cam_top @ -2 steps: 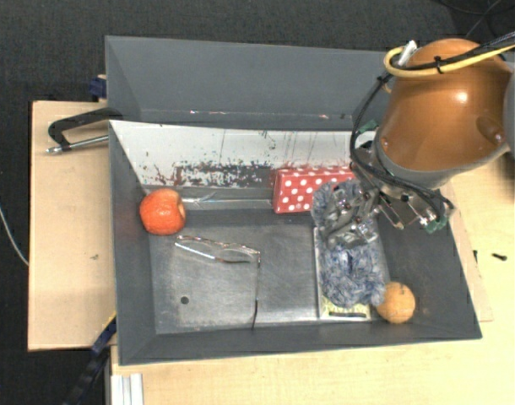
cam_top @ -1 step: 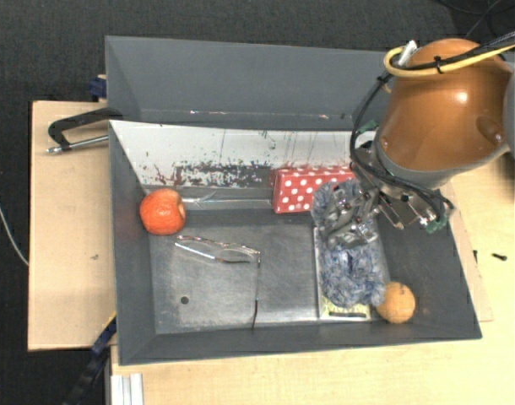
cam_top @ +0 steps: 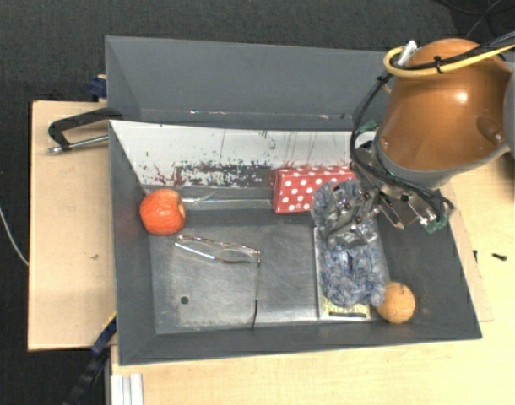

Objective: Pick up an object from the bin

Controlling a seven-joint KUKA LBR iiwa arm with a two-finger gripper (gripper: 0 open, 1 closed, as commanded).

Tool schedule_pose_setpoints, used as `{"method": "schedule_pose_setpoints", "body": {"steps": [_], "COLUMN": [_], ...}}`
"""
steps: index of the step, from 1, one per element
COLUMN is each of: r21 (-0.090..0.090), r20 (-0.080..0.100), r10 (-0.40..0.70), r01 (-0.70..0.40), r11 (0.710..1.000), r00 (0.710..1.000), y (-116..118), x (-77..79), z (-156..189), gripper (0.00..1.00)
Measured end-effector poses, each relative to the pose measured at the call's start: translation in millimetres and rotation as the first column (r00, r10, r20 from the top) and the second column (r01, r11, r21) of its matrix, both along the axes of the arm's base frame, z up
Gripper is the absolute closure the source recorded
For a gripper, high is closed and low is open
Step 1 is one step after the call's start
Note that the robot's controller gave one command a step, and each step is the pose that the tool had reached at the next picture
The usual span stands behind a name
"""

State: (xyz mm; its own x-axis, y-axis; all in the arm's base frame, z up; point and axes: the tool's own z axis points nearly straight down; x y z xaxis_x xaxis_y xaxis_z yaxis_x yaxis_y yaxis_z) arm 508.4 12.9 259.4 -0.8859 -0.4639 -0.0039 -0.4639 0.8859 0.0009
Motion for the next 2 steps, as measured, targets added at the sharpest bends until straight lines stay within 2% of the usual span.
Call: {"method": "schedule_pose_setpoints", "body": {"steps": [2], "r21": [0.0], "r20": [0.0], "r10": [0.0], "r01": [0.0], "r11": [1.0], "r00": [1.0], "y": [0.0], "x": [0.0], "z": [0.0], "gripper": [1.0]}}
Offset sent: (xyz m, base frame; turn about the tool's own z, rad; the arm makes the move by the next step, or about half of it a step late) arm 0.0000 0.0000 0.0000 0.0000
